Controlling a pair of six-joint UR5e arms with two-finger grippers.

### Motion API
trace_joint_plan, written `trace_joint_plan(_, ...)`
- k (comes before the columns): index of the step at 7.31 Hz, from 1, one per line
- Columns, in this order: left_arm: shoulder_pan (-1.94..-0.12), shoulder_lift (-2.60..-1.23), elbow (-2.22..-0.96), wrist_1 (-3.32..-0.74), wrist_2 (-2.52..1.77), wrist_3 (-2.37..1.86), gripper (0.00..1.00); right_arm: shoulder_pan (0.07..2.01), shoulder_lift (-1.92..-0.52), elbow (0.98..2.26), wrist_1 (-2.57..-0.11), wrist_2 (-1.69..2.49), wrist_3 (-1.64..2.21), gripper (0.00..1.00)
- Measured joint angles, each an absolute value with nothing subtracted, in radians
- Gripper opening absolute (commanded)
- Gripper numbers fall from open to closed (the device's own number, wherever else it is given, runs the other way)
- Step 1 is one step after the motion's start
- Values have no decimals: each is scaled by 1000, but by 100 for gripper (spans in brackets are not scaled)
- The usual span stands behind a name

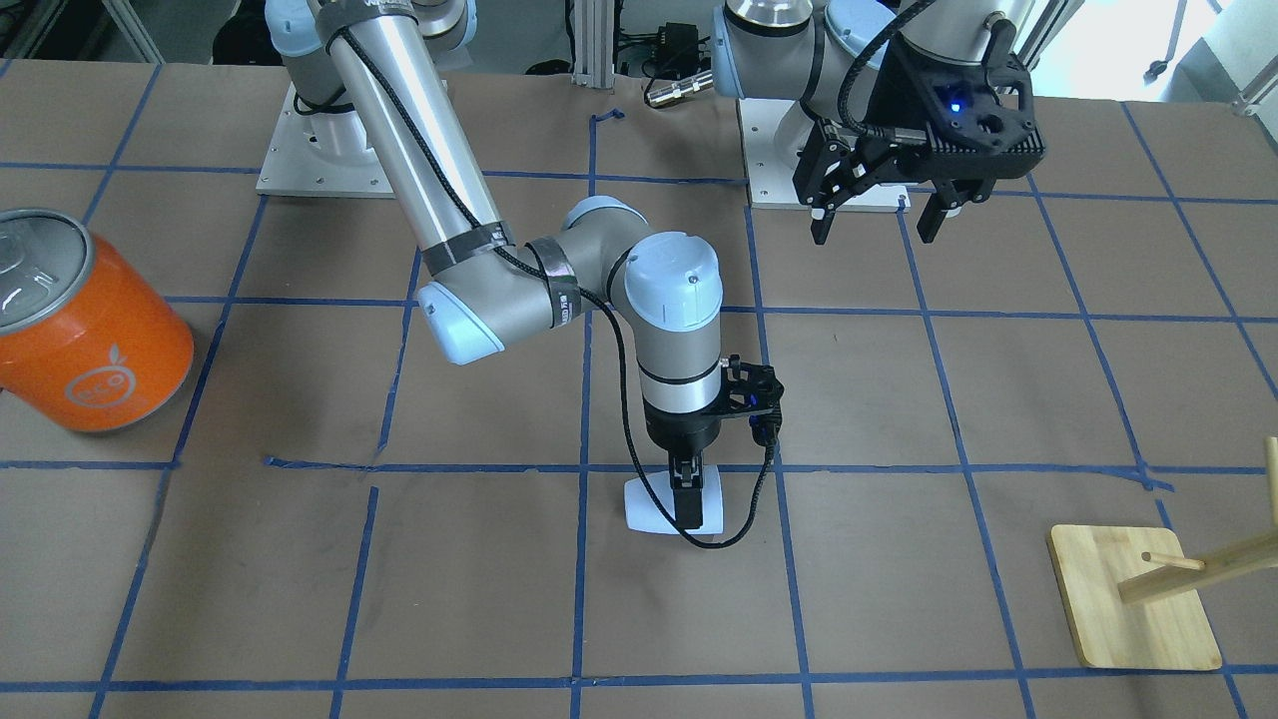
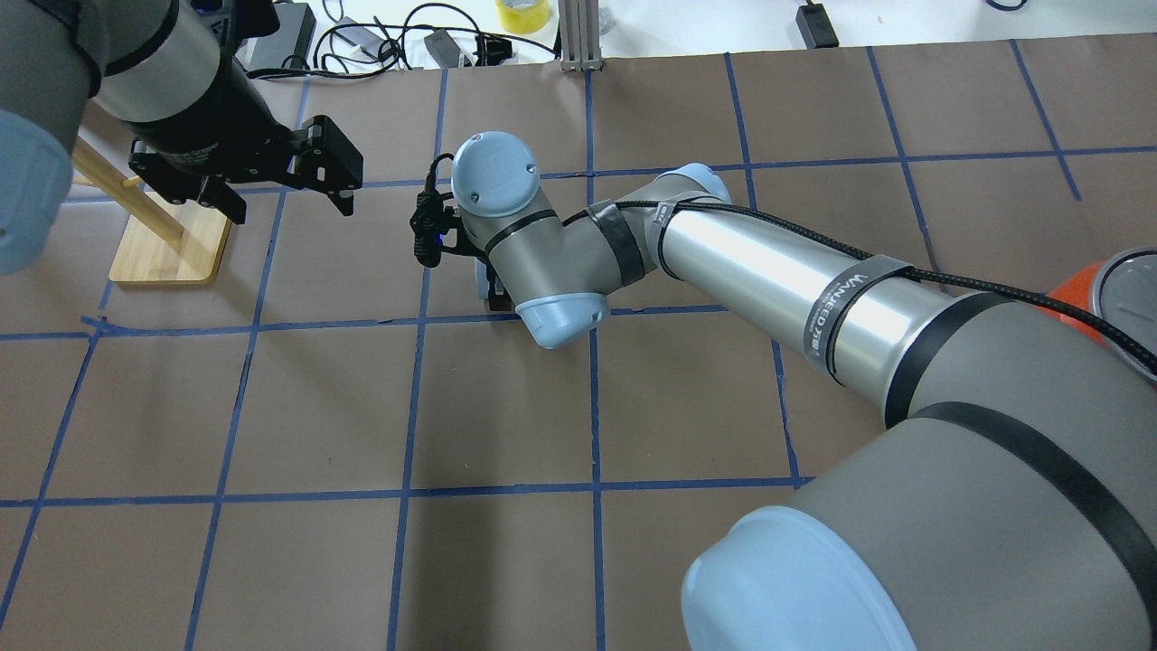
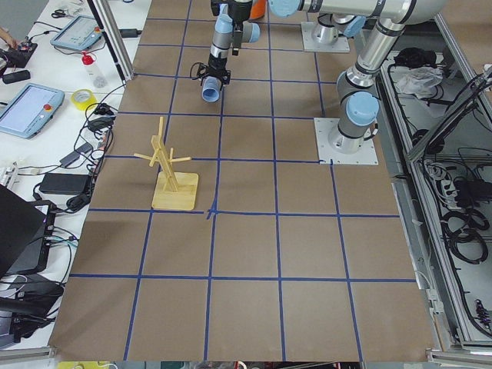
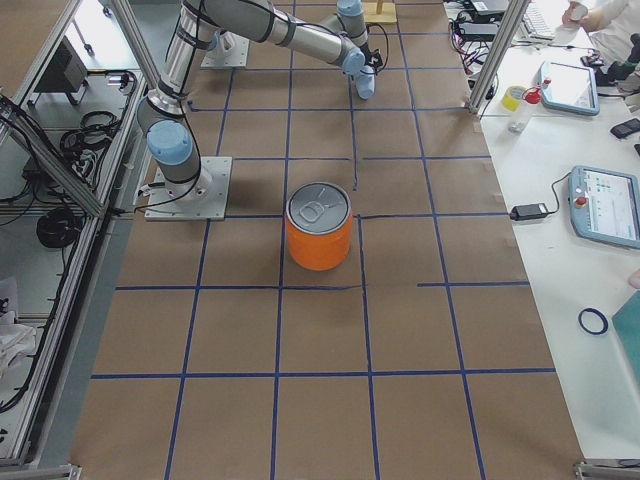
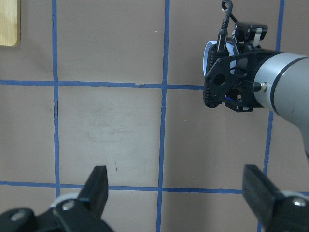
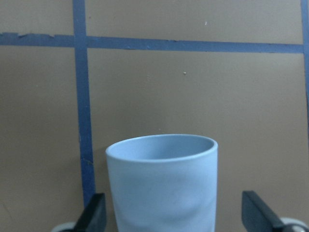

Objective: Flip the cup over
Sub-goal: 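Lower the cup, lay it on its side, open the right gripper, then raise the right gripper away while the left arm moves toward the cup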

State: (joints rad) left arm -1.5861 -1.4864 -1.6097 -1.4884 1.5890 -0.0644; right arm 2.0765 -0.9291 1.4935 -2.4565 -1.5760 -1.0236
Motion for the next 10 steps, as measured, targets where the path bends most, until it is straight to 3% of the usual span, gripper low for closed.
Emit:
trace_joint_plan(6, -1579, -1497, -1610, -1483, 1573, -65, 100, 1813, -1146, 1510, -2314, -1581, -431, 100)
trace_joint_plan(10, -1558, -1636, -1704, -1243, 1490, -50, 100, 1580, -1341, 1513, -1851, -1590, -93, 100)
